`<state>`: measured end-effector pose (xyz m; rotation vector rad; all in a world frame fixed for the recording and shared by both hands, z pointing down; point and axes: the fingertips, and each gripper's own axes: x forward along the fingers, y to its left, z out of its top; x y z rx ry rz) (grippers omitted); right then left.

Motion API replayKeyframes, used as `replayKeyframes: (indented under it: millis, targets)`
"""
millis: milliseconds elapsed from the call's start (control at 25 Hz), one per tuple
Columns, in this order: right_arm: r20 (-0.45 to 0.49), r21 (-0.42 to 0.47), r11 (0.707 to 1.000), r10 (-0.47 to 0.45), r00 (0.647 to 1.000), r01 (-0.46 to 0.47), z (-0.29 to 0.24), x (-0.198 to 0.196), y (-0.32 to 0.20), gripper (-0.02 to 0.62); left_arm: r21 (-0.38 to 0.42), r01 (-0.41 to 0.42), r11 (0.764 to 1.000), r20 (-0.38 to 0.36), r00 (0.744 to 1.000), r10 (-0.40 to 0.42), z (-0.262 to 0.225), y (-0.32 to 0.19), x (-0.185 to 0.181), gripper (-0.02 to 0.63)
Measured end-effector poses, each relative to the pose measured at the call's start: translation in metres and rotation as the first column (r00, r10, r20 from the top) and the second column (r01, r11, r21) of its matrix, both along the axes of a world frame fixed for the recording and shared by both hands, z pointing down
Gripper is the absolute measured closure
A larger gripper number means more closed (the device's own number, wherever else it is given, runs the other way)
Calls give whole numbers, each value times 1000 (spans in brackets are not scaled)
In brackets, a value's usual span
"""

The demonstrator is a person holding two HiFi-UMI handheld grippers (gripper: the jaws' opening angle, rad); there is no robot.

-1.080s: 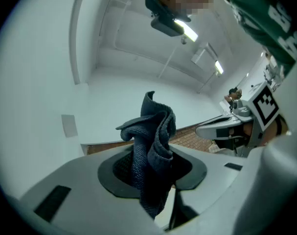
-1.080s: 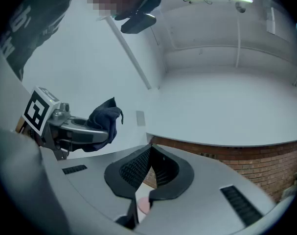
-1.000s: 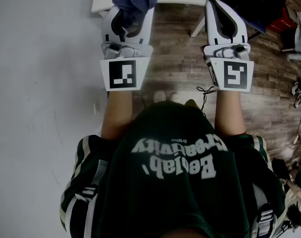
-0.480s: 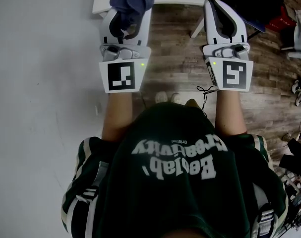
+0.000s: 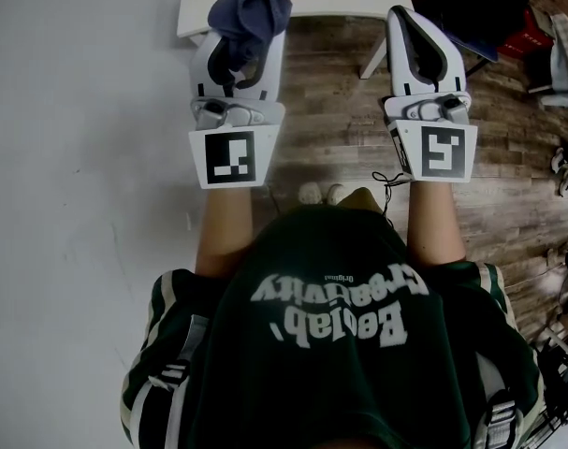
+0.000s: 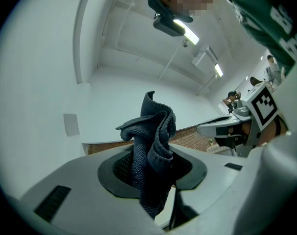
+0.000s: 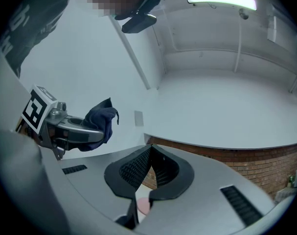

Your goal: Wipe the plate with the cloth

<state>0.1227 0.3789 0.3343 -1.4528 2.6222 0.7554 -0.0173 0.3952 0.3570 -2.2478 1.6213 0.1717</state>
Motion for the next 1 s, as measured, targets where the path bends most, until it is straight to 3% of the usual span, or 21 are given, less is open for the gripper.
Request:
replayKeyframes:
  millis: [440, 1000]
  targets:
    - [20, -7, 1000, 12, 1000, -12, 2, -3, 5, 600, -28, -7, 1000, 7, 1000, 7, 6, 3, -10, 471]
    - [-8, 19, 1000, -9, 1000, 9, 32, -34, -81, 600, -23, 6, 1000, 11, 1000, -6, 37, -80, -38, 469]
